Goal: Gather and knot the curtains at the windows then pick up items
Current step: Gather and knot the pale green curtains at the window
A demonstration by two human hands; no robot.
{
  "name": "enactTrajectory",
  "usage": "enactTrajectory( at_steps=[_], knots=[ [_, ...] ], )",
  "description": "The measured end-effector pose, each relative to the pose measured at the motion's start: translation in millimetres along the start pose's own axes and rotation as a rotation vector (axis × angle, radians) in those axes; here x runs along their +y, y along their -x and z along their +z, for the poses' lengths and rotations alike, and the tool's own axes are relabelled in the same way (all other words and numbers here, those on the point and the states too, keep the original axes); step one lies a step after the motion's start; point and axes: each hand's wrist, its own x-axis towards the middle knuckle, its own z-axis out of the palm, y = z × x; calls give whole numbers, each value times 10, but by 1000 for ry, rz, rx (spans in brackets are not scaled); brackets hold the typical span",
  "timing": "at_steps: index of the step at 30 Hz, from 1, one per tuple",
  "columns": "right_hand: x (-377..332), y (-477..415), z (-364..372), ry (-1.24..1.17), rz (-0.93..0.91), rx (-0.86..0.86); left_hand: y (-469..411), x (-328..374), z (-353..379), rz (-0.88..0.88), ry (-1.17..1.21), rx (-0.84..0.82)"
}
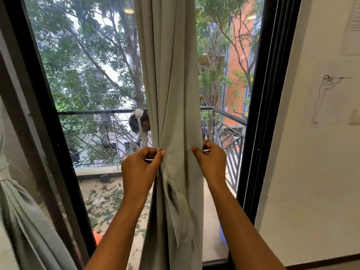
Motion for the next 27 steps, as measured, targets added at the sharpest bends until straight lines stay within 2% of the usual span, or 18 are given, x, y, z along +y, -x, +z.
enactTrajectory(
  at_steps=[3,9,15,17,21,22,24,27],
  knots=[
    [-150,248,-39,130,-158,101,17,14,61,24,-43,18],
    [-270,439,-121,221,-240,30,97,101,161,62,-48,10],
    [-341,468,-130,30,-210,-158,127,133,208,16,47,-54],
    [-314,498,-126,22,-221,-111,115,114,206,-5,71,-50],
    [-295,585,-96,293,-514,100,88,83,187,-9,97,-54],
    [-296,593,-84,308,-536,75,81,75,181,-7,113,-73],
    [-340,589,-89,207,-471,-79,45,55,168,-36,187,-133],
    [-396,532,-132,153,-412,-278,-39,44,113,-209,372,-258]
  ],
)
